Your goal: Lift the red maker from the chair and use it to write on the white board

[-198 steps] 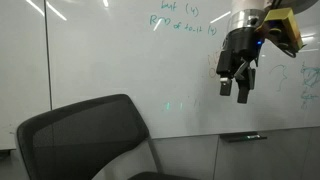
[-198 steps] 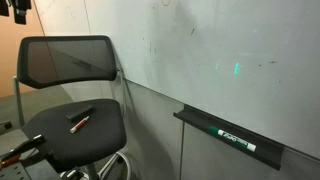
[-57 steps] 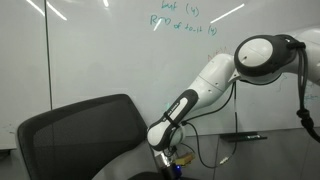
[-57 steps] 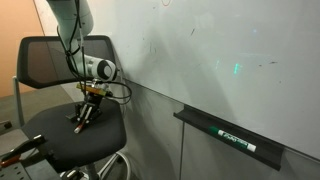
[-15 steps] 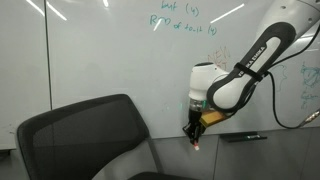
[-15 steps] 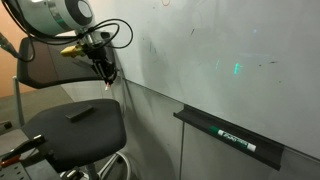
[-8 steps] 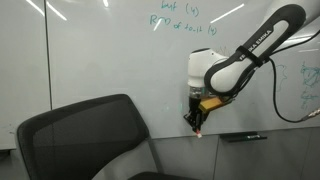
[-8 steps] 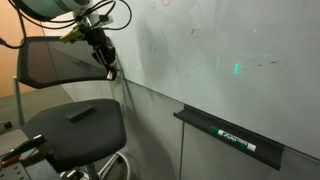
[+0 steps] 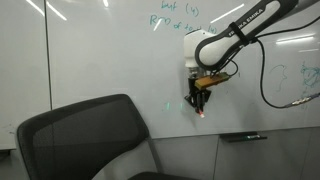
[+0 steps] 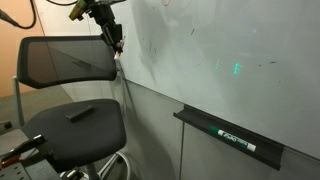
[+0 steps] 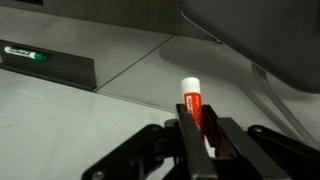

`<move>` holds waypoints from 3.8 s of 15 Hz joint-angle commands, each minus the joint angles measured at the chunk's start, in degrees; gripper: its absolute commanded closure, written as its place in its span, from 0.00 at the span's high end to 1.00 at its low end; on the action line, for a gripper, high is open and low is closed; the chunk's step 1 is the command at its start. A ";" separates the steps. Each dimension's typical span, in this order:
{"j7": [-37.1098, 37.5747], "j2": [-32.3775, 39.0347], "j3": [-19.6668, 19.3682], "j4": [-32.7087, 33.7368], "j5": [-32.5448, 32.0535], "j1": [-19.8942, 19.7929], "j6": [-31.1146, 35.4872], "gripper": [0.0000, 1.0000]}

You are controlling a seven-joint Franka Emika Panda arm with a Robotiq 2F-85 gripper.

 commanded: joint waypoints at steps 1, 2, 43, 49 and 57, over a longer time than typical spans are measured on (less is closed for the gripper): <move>-0.95 2.66 0.33 7.44 0.93 -1.88 -5.12 0.05; -1.28 3.36 0.12 8.92 1.09 -2.27 -5.55 0.05; 6.43 15.57 -1.06 24.53 -6.44 1.91 -21.54 0.05; 10.01 15.85 -0.65 25.28 -10.98 5.48 -26.99 0.05; 19.25 15.01 1.91 20.41 -14.94 8.38 -38.61 0.05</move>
